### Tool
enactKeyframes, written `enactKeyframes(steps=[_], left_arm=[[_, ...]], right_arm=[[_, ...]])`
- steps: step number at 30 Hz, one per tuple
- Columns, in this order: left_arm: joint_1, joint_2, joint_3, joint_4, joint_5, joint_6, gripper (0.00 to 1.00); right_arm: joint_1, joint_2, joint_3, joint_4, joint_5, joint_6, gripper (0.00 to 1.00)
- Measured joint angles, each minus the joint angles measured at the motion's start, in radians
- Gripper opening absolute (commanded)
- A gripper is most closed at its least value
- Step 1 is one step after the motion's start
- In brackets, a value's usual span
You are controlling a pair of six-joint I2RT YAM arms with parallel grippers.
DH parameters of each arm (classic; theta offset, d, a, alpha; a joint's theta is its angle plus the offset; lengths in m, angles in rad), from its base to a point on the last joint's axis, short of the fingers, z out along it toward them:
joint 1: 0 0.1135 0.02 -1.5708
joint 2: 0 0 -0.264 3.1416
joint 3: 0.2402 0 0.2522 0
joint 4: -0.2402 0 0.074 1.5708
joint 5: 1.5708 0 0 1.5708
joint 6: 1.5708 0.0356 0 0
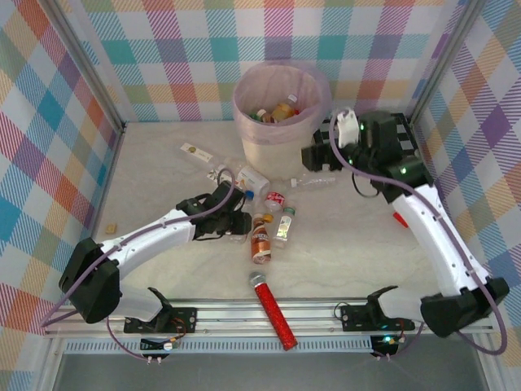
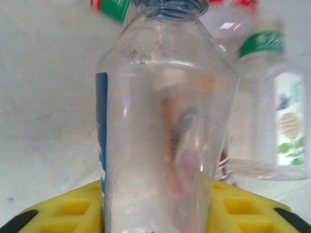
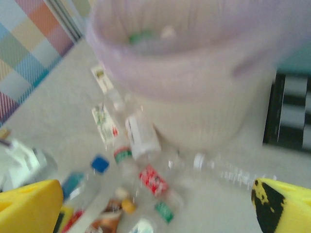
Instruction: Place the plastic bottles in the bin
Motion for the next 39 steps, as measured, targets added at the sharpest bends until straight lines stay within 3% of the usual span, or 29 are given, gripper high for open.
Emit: enactKeyframes(steps=[4, 11, 17, 27, 33, 39], left_arm=[[0.0, 0.0, 0.06, 0.014, 0.018, 0.077, 0.37], [0.0, 0.0, 0.068, 0.134, 0.168, 0.174, 0.37], [0.0, 0.0, 0.05, 0.293, 0.287, 0.179, 0.37], [0.0, 0.004, 0.028, 0.425, 0.36, 0.156, 0.37], [0.0, 0.023, 0.028, 0.462, 0.378, 0.148, 0.37], [0.0, 0.053, 0.028, 0.486, 0.381, 0.145, 0.37]], right_arm=[[0.0, -0.094, -0.19, 0.007, -0.033, 0.098, 0.99], [-0.001, -0.116, -0.344, 0.124, -0.253, 0.286, 0.96], [-0.001, -0.01, -0.377, 0.272, -0.38, 0.417, 0.94], [0.01, 0.091, -0.388, 0.431, -0.469, 0.54, 0.89], [0.016, 0.136, -0.388, 0.476, -0.491, 0.573, 0.81], [0.019, 0.146, -0.389, 0.499, -0.494, 0.595, 0.63]])
